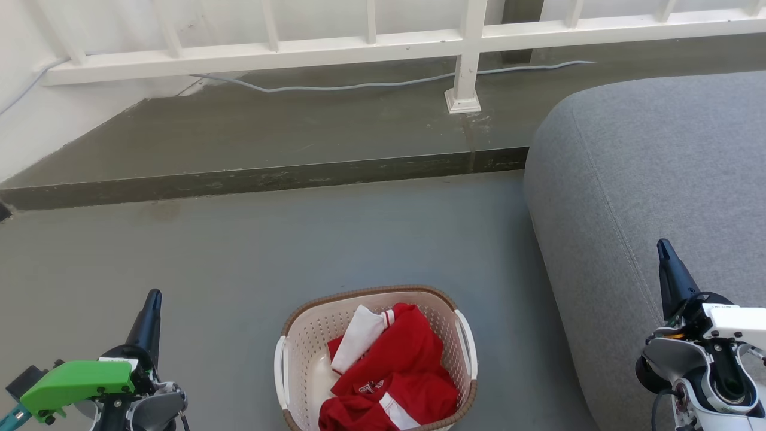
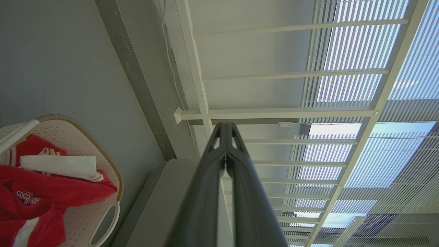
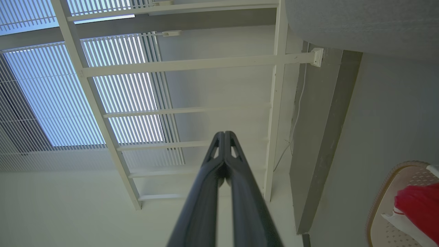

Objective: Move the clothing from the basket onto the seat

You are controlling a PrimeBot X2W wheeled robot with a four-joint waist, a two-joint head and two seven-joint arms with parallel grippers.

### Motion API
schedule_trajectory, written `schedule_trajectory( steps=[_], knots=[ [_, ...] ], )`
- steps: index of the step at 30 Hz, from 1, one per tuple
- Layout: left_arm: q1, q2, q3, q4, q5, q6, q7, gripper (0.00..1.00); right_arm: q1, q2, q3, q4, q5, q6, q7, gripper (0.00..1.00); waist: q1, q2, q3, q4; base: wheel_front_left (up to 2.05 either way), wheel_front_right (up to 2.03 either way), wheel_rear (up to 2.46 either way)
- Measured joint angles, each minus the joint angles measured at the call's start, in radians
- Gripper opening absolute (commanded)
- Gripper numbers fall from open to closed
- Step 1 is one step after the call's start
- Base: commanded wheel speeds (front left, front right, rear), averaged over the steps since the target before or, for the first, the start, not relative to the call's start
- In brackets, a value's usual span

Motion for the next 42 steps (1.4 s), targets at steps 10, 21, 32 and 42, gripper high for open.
schedule_trajectory(
  steps=[10,21,32,42],
  knots=[
    [0.0,0.0,0.0,0.0,0.0,0.0,0.0,0.0,0.0,0.001,0.0,0.0,0.0,0.0,0.0,0.0,0.0,0.0,0.0,0.0,0.0,0.0,0.0],
    [0.002,-0.001,-0.002,0.007,0.001,0.0,0.0,1.0,0.003,0.003,0.0,0.007,0.0,-0.001,0.0,1.0,0.0,0.0,0.0,0.0,0.0,0.0,0.0],
    [0.062,-0.029,-0.014,0.063,0.003,0.001,-0.012,1.0,0.065,0.038,0.015,0.069,0.0,-0.002,-0.011,1.0,0.0,0.0,0.0,0.0,0.0,0.0,0.0],
    [0.062,-0.029,-0.038,0.031,0.04,0.001,-0.051,1.0,0.064,0.037,0.049,0.055,-0.044,-0.002,-0.048,1.0,0.0,0.0,0.0,-0.001,0.0,0.0,0.0]
  ],
)
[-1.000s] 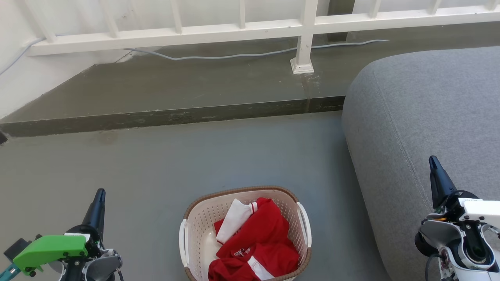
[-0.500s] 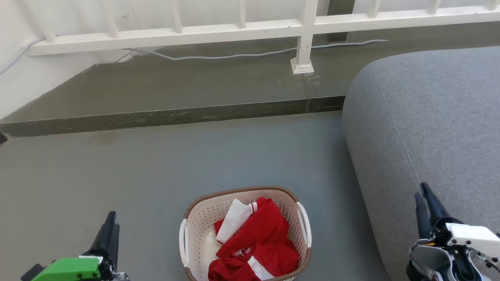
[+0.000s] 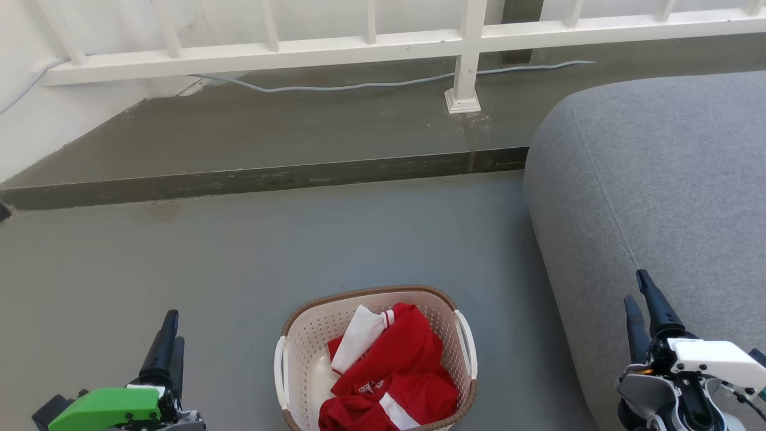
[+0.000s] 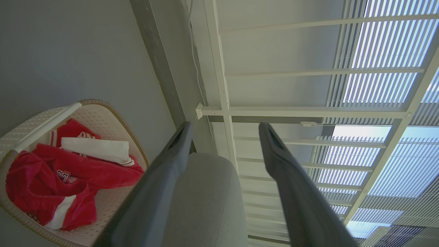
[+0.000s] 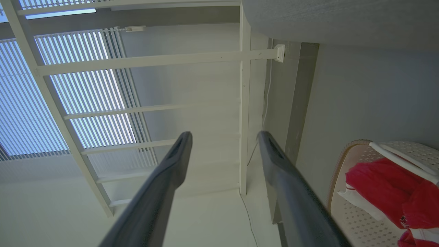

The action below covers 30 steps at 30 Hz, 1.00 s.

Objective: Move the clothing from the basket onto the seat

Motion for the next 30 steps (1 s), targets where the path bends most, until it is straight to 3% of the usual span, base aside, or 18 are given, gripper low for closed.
schedule_trajectory(
  steps=[16,23,25,30],
  knots=[
    [0.0,0.001,-0.028,-0.064,0.159,0.0,-0.053,1.0,-0.006,-0.016,0.029,-0.055,-0.255,-0.01,-0.052,1.0,0.0,0.0,0.003,-0.002,0.0,0.0,0.0],
    [0.0,0.003,-0.03,-0.101,0.283,0.002,-0.075,1.0,-0.006,-0.016,0.052,-0.084,-0.367,-0.019,-0.075,1.0,0.0001,0.0,0.006,-0.002,0.0,0.0,0.0],
    [0.0,0.012,-0.037,-0.125,0.376,0.01,-0.089,1.0,-0.007,-0.016,0.069,-0.1,-0.436,-0.027,-0.086,1.0,0.0,0.0,0.008,-0.002,0.0,0.0,0.0],
    [0.0,0.027,-0.055,-0.147,0.486,0.021,-0.105,1.0,-0.007,-0.016,0.087,-0.114,-0.516,-0.036,-0.105,1.0,0.0,0.0,0.011,-0.002,0.0,0.0,0.0]
  ],
)
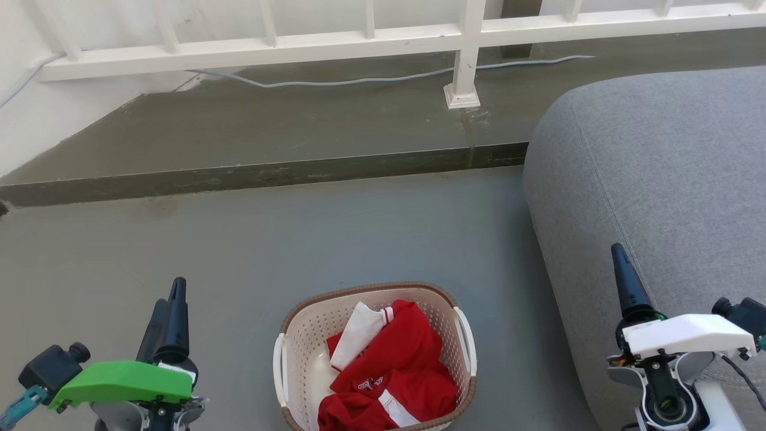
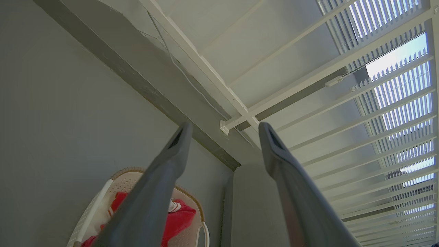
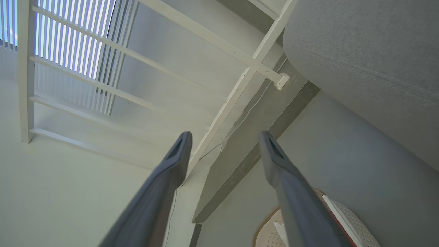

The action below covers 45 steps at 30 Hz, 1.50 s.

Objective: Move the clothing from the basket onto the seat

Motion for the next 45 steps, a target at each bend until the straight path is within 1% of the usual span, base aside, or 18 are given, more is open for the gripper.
schedule_trajectory(
  steps=[5,6,13,15,19,22,26,30,45],
  knots=[
    [0.0,0.006,-0.013,-0.017,0.109,0.012,-0.018,1.0,0.0,0.0,0.027,-0.011,-0.092,-0.002,-0.016,1.0,0.0,0.0,0.003,0.0,0.0,0.0,0.0],
    [0.0,0.008,-0.018,-0.026,0.157,0.014,-0.025,1.0,0.0,-0.001,0.038,-0.015,-0.129,-0.009,-0.024,1.0,0.0,0.0,0.004,0.0,0.0,0.0,0.0],
    [0.0,0.028,-0.05,-0.044,0.326,0.038,-0.048,1.0,0.0,-0.005,0.084,-0.018,-0.275,-0.018,-0.045,1.0,0.0,0.0,0.009,-0.001,0.0,0.0,0.0],
    [0.0,0.038,-0.061,-0.045,0.37,0.046,-0.053,1.0,0.0,-0.005,0.095,-0.018,-0.309,-0.019,-0.052,1.0,0.0,0.0,0.01,-0.002,0.0,0.0,0.0],
    [0.002,0.04,-0.08,-0.048,0.456,0.06,-0.067,1.0,0.0,-0.007,0.114,-0.018,-0.372,-0.027,-0.067,1.0,0.0,0.0,0.012,-0.002,0.0,0.0,0.0],
    [0.003,0.04,-0.092,-0.05,0.507,0.071,-0.079,1.0,0.0,-0.007,0.125,-0.018,-0.42,-0.036,-0.071,1.0,0.0,0.0,0.014,-0.002,0.0,0.0,0.0],
    [0.007,0.039,-0.105,-0.06,0.571,0.084,-0.092,1.0,0.0,-0.008,0.14,-0.019,-0.481,-0.037,-0.088,1.0,0.0,0.0,0.016,-0.003,0.0,0.0,0.0],
    [0.009,0.039,-0.111,-0.072,0.632,0.1,-0.102,1.0,-0.002,-0.008,0.153,-0.025,-0.543,-0.051,-0.101,1.0,0.0,0.0,0.017,-0.003,0.0,0.0,0.0],
    [0.018,0.036,-0.141,-0.104,0.836,0.133,-0.156,1.0,-0.017,-0.01,0.193,-0.051,-0.752,-0.071,-0.15,1.0,0.0,0.0,0.022,-0.005,0.0,0.0,0.0]
  ],
)
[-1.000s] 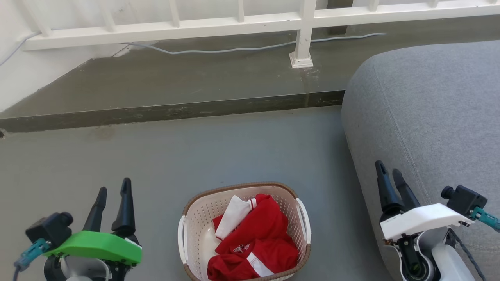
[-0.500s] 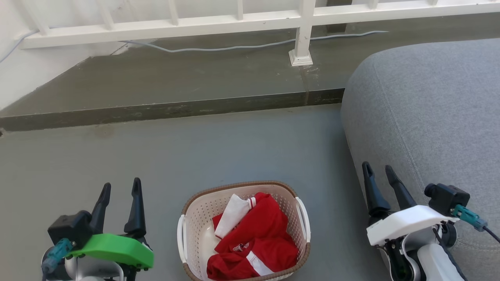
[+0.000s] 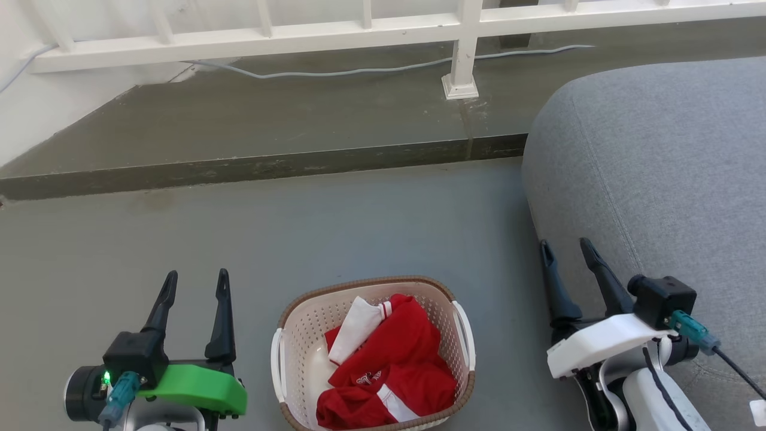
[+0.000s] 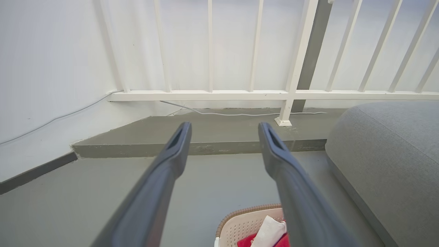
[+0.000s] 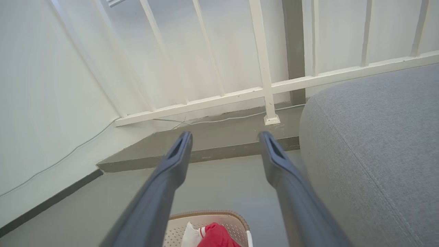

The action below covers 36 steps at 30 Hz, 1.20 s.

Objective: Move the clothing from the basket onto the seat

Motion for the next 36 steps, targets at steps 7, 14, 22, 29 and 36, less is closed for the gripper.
schedule_trajectory(
  steps=[7,14,22,29,36],
  knots=[
    [0.015,-0.001,-0.008,-0.007,0.077,0.009,-0.026,1.0,-0.001,-0.002,0.021,-0.014,-0.101,-0.01,-0.023,1.0,0.0,0.0,-0.001,0.0,0.0,0.0,0.0],
    [0.022,-0.002,-0.016,-0.015,0.126,0.013,-0.038,1.0,-0.001,-0.003,0.03,-0.025,-0.156,-0.017,-0.039,1.0,0.0,0.0,-0.004,0.0,0.0,0.0,0.0],
    [0.025,-0.005,0.002,-0.008,0.121,0.013,-0.038,1.0,-0.001,-0.003,0.029,-0.025,-0.156,-0.017,-0.039,1.0,0.0,0.0,-0.011,0.001,0.0,0.0,0.0],
    [0.033,-0.007,0.005,-0.007,0.121,0.012,-0.038,1.0,-0.001,-0.003,0.026,-0.025,-0.156,-0.017,-0.039,1.0,0.0,0.0,-0.015,0.001,0.0,0.0,0.0],
    [0.041,-0.007,0.008,-0.007,0.121,0.012,-0.038,1.0,-0.001,-0.003,0.024,-0.026,-0.156,-0.017,-0.039,1.0,0.0,0.0,-0.012,-0.001,0.0,0.0,0.0]
  ],
)
